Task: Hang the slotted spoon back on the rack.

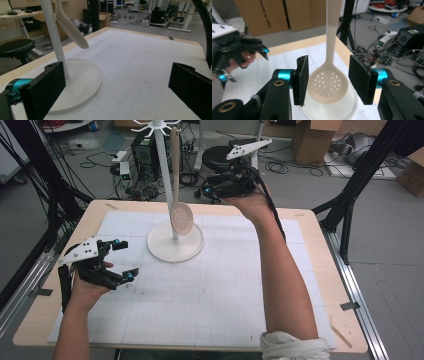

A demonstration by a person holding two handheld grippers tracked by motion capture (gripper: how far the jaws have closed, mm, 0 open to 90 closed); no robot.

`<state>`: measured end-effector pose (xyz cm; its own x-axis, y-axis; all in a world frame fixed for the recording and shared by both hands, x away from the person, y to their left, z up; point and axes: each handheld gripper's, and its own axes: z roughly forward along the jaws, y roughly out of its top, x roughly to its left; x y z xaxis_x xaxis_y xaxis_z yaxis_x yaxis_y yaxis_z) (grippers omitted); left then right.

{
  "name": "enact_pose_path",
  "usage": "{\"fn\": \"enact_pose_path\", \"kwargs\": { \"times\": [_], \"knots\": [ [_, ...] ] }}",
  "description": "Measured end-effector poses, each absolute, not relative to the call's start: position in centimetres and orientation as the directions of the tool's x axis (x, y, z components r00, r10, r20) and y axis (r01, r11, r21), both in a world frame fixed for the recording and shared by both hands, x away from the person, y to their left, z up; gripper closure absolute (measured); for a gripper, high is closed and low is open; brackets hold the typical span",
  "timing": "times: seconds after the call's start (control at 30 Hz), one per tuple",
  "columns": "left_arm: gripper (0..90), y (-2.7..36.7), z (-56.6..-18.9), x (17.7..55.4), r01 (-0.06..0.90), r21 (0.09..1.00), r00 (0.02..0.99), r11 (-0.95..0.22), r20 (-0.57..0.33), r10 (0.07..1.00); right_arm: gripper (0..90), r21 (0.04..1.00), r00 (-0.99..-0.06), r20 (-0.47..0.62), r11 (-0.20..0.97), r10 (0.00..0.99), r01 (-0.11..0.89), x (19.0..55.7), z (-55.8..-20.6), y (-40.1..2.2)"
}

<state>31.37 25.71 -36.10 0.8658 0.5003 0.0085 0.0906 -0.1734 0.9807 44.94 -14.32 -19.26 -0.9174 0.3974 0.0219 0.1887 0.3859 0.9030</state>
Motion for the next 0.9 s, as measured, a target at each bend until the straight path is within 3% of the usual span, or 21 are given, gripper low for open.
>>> {"fn": "enact_pose_path", "kwargs": {
  "times": [0.9],
  "knots": [
    [1.7, 25.0, -36.4, 31.4, 0.100, 0.976, 0.872, -0.193, 0.008, 0.489, 30.3, 0.947, -0.940, -0.004, 0.303, 0.341, 0.106, 38.1, -24.0, -20.7]
  ]
}}
